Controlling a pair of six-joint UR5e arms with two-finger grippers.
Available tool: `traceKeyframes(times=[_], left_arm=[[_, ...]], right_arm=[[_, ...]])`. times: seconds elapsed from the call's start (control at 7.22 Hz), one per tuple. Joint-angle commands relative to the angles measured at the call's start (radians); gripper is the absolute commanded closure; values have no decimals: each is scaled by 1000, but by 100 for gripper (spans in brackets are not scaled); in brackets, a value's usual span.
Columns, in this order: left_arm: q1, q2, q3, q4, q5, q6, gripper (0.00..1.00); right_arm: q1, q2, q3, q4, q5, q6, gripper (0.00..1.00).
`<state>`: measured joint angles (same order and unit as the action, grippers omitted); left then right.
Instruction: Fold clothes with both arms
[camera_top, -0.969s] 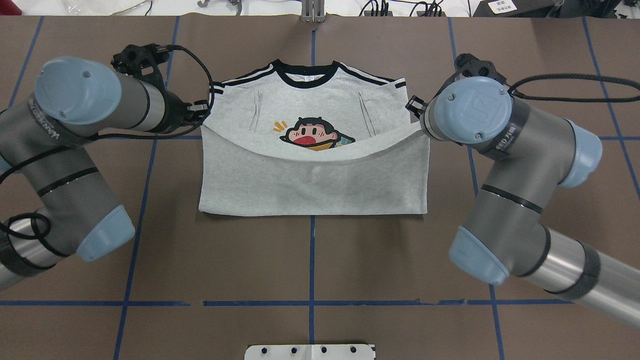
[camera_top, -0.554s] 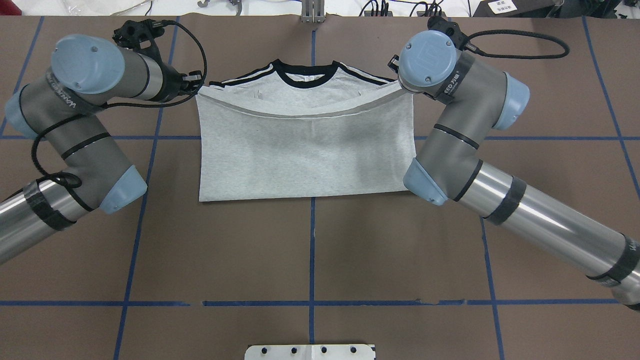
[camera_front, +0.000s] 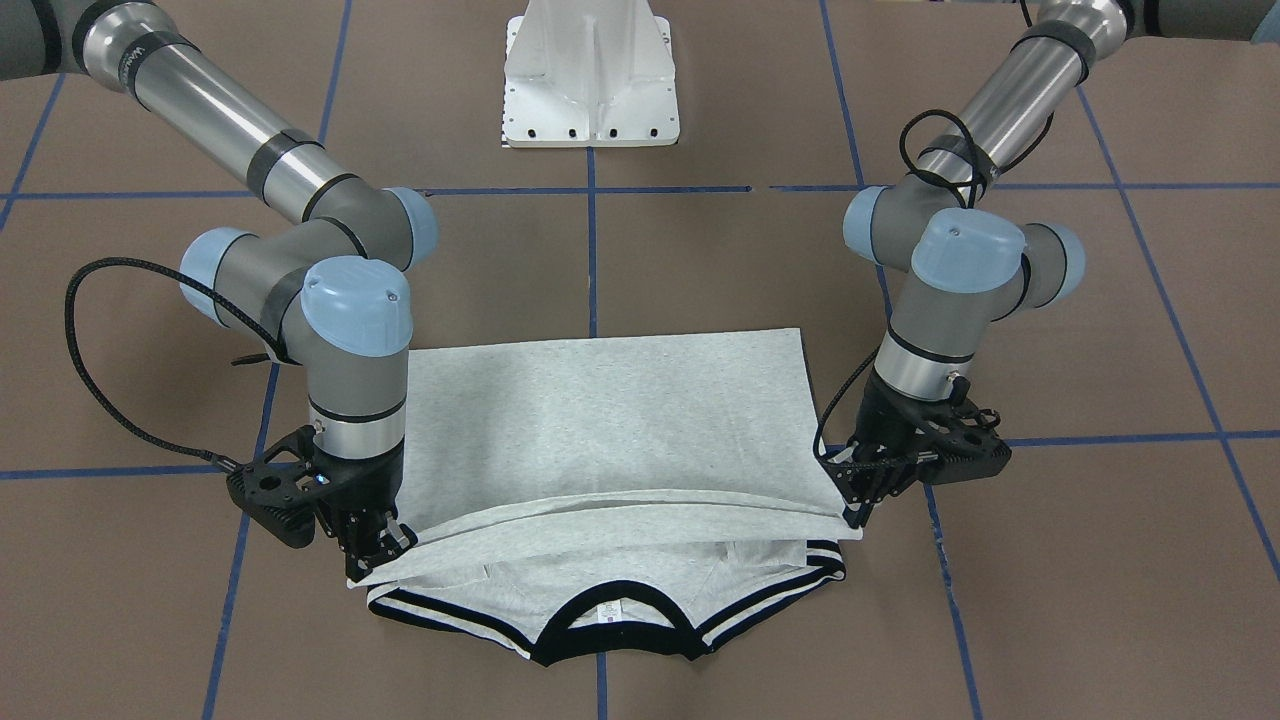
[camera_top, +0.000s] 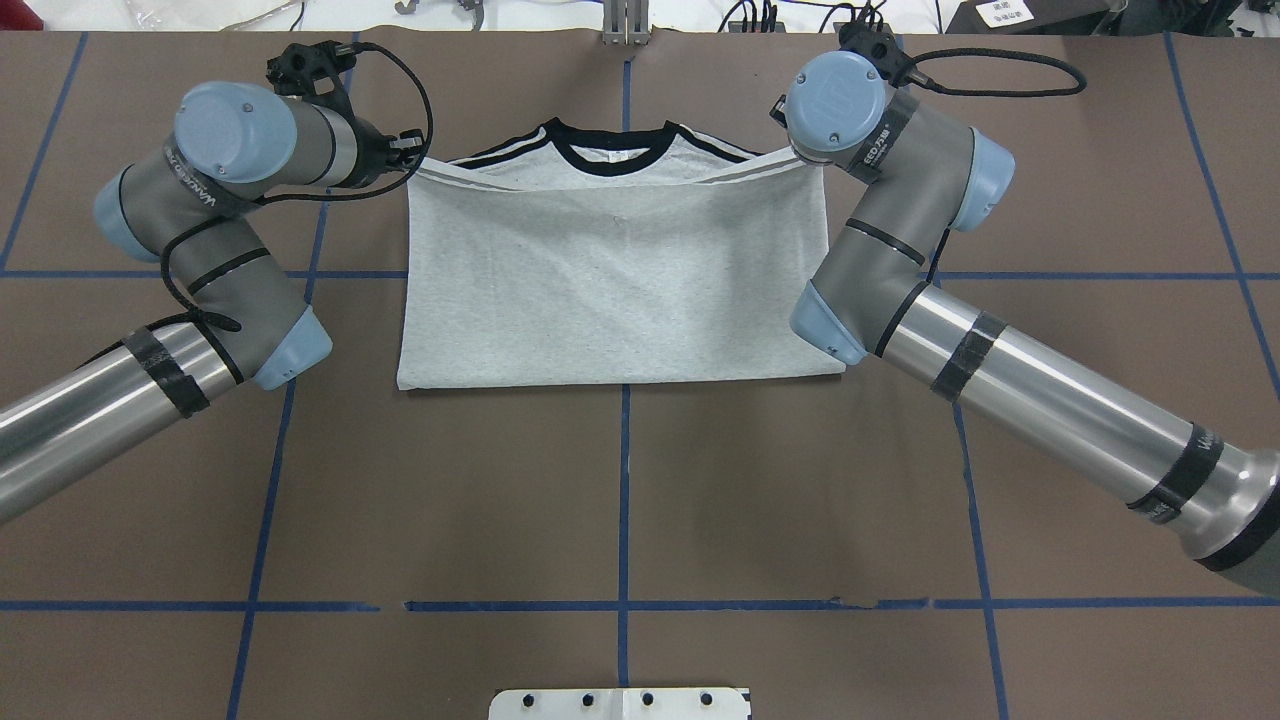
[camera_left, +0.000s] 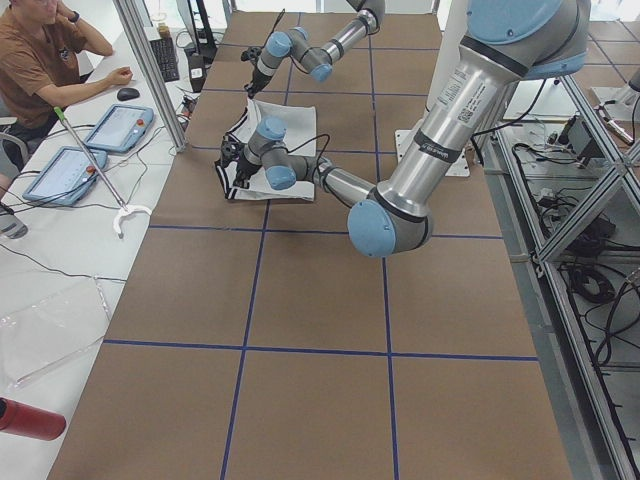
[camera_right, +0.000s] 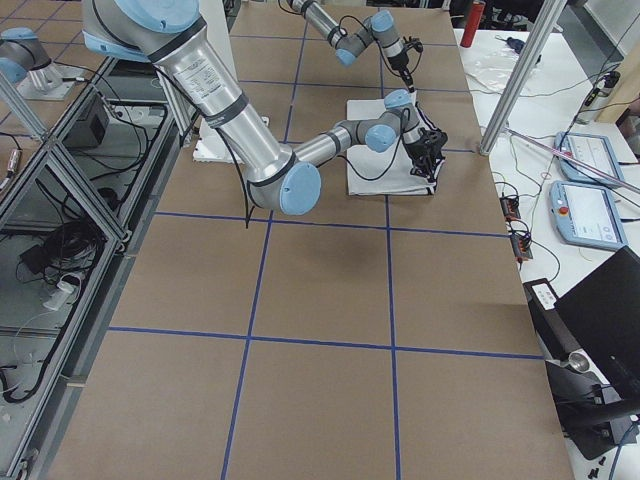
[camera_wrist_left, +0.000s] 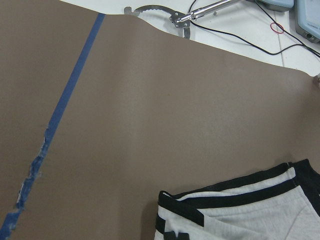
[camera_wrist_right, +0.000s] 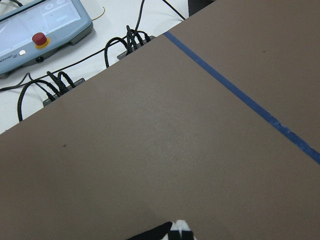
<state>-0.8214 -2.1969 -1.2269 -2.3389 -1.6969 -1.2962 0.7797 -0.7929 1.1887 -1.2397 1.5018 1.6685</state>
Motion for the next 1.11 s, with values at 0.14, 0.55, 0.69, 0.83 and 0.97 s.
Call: traceKeyframes(times=[0.14,0.55,0.69,0.83,0.97], left_arm=[[-4,-24,62,-14,3,3,64],[-27,-18,63,-45,-6,95,56],[-27,-18,53,-43,-9,94,55],[-28,-6,25,-36,-30,92,56],[-28,3,17,-45,-68,89,56]], right_arm=[[18,8,-21,28,2,-3,47],[82,-17,52,80,124,-1,26],[37,-101,168,72,141,28,23],[-21,-215,299,72,140,86,21],[-77,-276,386,71,135,191,20]])
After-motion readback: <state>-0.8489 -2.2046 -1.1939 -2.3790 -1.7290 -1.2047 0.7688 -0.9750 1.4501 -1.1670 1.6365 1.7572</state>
